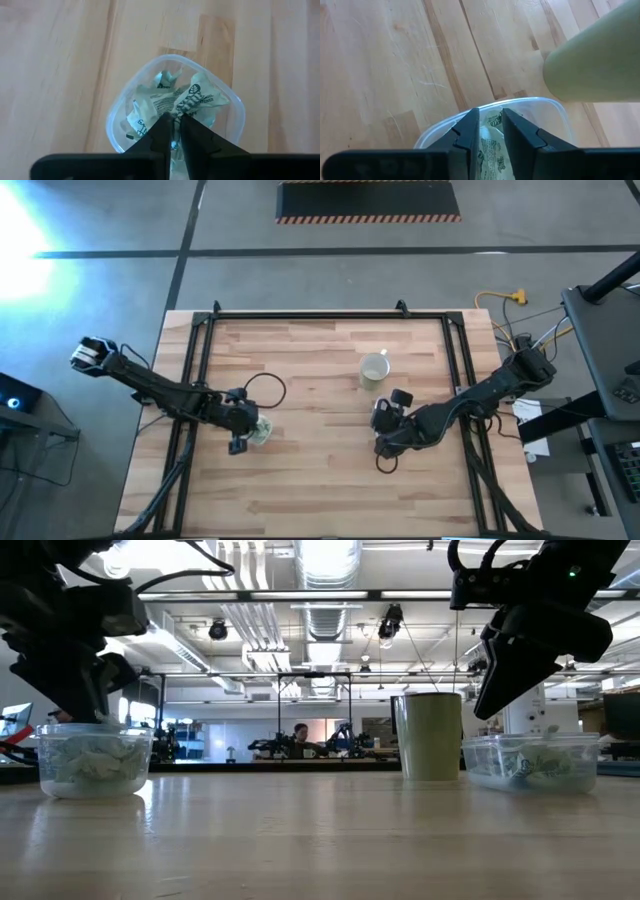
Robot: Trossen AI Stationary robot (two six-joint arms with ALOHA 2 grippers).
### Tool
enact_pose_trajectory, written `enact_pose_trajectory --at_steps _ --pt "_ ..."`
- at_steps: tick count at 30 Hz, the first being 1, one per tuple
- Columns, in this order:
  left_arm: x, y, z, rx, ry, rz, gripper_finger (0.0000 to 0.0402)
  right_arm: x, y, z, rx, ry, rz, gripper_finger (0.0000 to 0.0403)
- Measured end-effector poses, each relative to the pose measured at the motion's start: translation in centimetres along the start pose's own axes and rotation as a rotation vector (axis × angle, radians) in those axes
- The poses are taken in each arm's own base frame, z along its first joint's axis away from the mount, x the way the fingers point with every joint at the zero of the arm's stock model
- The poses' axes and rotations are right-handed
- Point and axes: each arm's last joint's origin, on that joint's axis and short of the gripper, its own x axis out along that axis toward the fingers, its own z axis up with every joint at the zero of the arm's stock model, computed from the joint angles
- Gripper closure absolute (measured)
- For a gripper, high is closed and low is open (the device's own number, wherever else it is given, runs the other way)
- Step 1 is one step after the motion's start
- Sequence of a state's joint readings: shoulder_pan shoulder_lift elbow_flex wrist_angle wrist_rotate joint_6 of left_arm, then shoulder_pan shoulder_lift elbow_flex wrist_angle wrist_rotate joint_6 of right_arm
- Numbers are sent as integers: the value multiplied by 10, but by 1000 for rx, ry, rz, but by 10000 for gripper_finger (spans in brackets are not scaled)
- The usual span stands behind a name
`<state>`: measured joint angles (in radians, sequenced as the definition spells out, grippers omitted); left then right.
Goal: Pick and place Stevia / Truvia into bins
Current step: Put the stevia packet into the left transparent container, then return to Home Position
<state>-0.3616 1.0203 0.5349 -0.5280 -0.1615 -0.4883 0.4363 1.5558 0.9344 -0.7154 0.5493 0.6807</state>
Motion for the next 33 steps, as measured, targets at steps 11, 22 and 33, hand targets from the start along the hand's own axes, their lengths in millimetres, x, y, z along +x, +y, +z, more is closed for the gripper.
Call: enact_pose_trajectory --at_steps 11,22,33 --pt "-1 0 0 -2 2 -9 338 0 0 0 1 -1 1 334" --pt "0 0 1 -2 -7 -3 338 0 1 1 6 -9 7 328" --pt "-16 -6 16 29 -89 -49 338 0 1 1 9 -12 9 330"
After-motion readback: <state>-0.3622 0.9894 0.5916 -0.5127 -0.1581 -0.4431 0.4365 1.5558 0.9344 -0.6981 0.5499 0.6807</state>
